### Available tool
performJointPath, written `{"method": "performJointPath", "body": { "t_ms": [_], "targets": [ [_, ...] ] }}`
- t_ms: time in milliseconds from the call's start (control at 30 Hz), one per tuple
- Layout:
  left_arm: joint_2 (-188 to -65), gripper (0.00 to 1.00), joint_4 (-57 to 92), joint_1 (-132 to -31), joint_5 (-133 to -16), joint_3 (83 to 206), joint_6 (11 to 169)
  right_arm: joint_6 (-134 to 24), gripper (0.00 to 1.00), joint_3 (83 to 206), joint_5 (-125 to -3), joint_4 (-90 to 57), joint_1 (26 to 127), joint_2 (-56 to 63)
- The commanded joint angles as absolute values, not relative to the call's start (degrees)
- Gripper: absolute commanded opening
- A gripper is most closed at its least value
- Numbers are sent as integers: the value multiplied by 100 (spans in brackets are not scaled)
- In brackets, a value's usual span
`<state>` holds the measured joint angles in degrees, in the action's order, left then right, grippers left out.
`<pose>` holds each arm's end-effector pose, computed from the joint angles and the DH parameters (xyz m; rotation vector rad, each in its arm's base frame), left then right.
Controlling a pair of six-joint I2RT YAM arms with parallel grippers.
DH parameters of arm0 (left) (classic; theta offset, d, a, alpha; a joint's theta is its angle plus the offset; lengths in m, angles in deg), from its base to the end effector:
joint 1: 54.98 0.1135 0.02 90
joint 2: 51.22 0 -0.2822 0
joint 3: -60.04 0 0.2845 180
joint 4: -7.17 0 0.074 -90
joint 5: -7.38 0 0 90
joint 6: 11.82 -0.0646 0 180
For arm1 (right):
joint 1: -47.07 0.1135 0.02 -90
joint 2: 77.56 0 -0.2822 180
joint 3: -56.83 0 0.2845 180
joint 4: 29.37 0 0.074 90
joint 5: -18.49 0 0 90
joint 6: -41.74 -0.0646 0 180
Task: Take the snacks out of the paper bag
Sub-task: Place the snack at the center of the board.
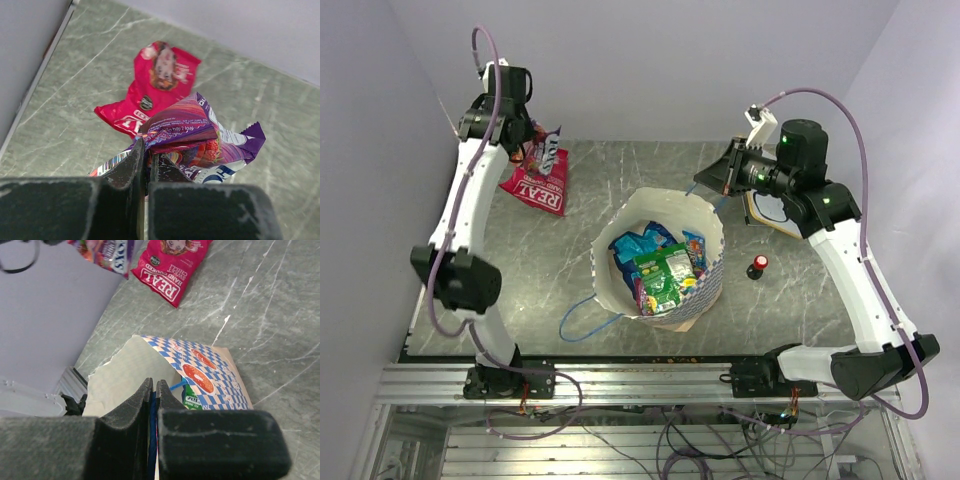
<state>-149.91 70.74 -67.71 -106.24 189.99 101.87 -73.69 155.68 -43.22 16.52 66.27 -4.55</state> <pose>0.4138 -0.0670 0.4689 -0.4348 2.0371 0.0548 0.2889 0.1330 0.4625 -0.2404 1.9911 0.9851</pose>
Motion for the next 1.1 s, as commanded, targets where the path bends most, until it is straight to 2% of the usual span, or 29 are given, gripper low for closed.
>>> {"method": "performJointPath", "body": {
  "t_ms": [0, 367, 633, 800, 1067],
  "targets": [
    [-15918, 7, 6664, -6265, -10138, 19327, 10550, -7258, 0, 15941, -4354, 1759, 6649, -455],
    [-18133, 7, 6597, -5591, -9790, 20483, 10997, -7209, 0, 16277, -4395, 1910, 6644, -9],
    [-19053, 7, 5943, -5227, -9521, 20716, 10699, -6965, 0, 16752, -4567, 2247, 6654, 416],
    [-19047, 8, 5842, -5225, -9417, 20409, 10742, -6918, 0, 16821, -4558, 2331, 6648, 536],
    [-18390, 54, 6154, -5185, -9367, 20409, 10838, -6887, 0, 16939, -4405, 2252, 6644, 682]
  ]
}}
